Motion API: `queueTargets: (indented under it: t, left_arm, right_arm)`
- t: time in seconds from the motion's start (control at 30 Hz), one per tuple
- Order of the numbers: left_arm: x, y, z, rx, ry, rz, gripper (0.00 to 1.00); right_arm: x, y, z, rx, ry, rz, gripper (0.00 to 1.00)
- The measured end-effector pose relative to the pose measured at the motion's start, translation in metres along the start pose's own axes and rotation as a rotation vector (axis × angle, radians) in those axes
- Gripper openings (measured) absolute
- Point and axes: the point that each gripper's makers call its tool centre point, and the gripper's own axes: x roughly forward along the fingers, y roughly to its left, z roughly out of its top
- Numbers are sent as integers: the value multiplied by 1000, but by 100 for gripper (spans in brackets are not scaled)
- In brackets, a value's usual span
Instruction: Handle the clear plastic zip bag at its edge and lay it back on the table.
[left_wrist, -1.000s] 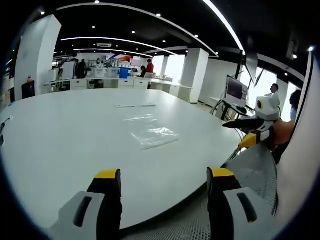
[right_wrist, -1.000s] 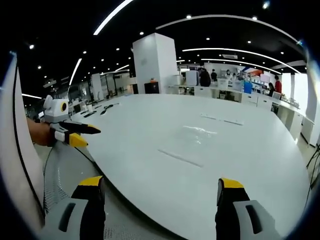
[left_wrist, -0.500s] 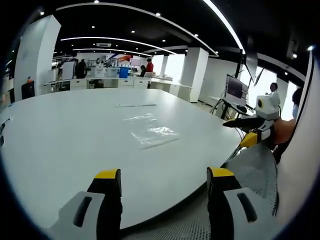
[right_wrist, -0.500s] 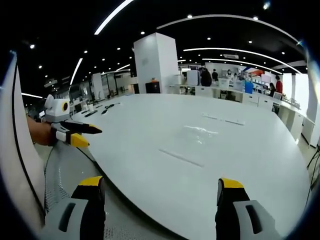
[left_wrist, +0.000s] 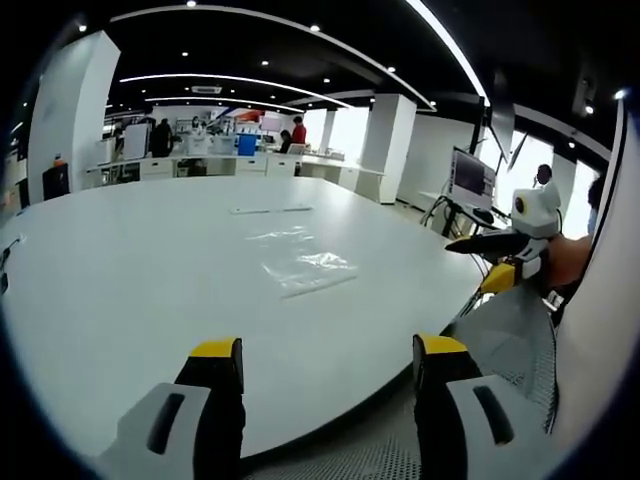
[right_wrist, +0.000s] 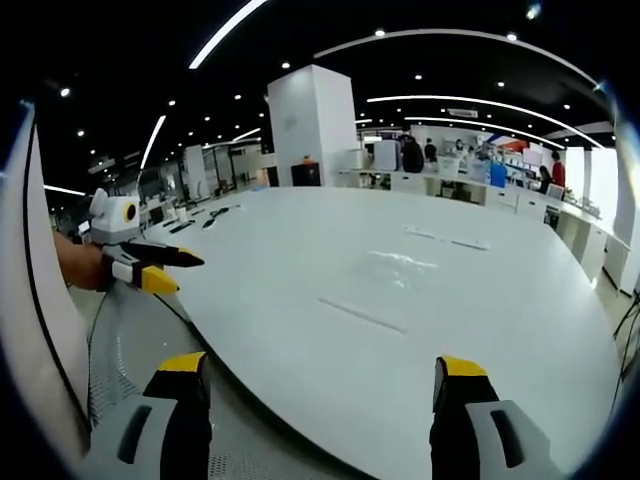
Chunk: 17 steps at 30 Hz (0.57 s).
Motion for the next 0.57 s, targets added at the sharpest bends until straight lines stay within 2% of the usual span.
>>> queueTargets:
  t: [0.57]
  left_arm:
    - [0,1,2,-13,-6,8,67]
  right_arm:
    - [0,4,-1,-5,12,14,92]
